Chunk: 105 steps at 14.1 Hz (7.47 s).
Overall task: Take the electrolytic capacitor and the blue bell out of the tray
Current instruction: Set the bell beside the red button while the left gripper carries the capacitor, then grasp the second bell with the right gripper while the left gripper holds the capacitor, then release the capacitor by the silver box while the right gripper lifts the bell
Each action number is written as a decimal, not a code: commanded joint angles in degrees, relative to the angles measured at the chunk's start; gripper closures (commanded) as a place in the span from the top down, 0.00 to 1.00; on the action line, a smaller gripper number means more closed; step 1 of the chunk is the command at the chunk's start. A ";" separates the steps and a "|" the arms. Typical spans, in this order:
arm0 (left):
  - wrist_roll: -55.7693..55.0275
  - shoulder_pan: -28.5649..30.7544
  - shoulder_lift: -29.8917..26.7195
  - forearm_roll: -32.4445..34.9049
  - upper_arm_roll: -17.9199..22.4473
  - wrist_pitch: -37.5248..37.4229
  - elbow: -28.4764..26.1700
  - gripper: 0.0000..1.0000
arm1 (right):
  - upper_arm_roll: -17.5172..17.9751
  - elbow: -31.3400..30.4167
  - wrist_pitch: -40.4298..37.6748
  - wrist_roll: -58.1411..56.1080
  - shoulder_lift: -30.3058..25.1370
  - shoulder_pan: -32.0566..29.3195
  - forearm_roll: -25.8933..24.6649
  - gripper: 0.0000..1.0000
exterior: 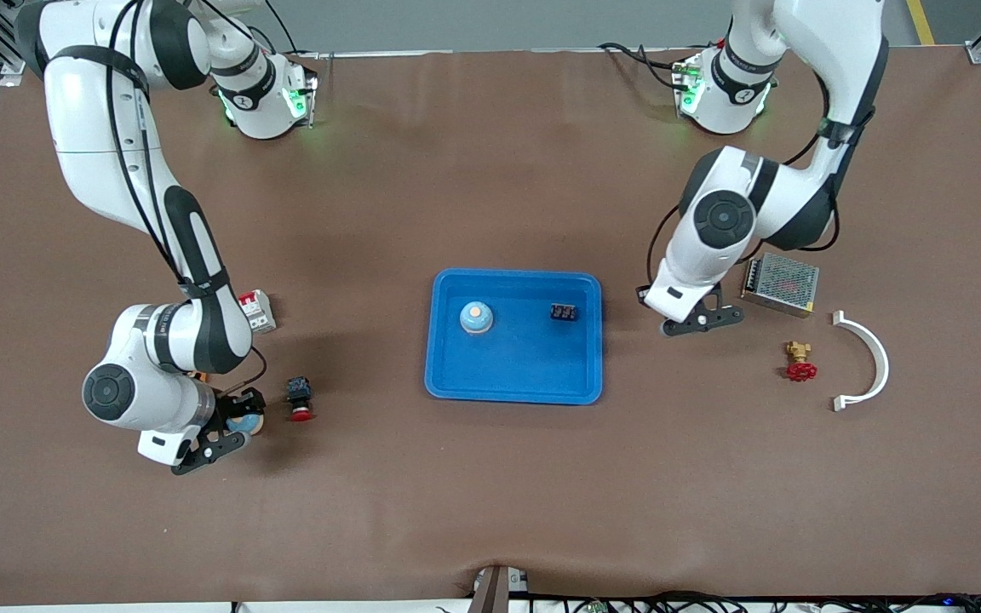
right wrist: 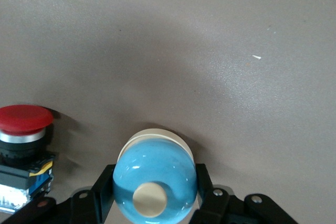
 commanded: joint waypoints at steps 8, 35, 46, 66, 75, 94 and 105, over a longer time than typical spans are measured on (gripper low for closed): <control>23.96 8.69 -3.21 1.23 -0.42 10.83 -11.40 0.00 | 0.74 5.65 -8.99 1.36 -2.70 -0.66 2.17 1.00; 30.05 12.04 4.88 1.14 -0.33 23.77 -13.17 0.00 | 0.39 2.33 -1.55 66.76 -2.79 33.70 2.18 1.00; 24.78 12.48 5.84 1.05 -0.33 23.77 -12.38 0.00 | 0.39 0.22 0.47 71.42 -1.74 37.57 -1.16 1.00; 24.51 12.39 7.69 1.05 -0.33 25.17 -11.32 1.00 | 0.48 -4.26 7.59 71.42 -0.24 39.16 -1.16 1.00; 16.54 12.04 6.90 1.05 -0.42 17.98 -5.10 1.00 | 0.48 -3.91 7.59 71.42 -0.24 38.89 -1.16 0.73; -60.80 4.14 7.69 0.52 -6.22 15.94 1.59 1.00 | 0.39 2.42 -38.27 34.29 -27.48 14.31 -0.55 0.62; -83.67 -7.11 13.40 1.14 -5.78 17.26 4.94 1.00 | 0.31 -1.79 -39.44 -1.16 -30.13 -7.41 -7.31 0.62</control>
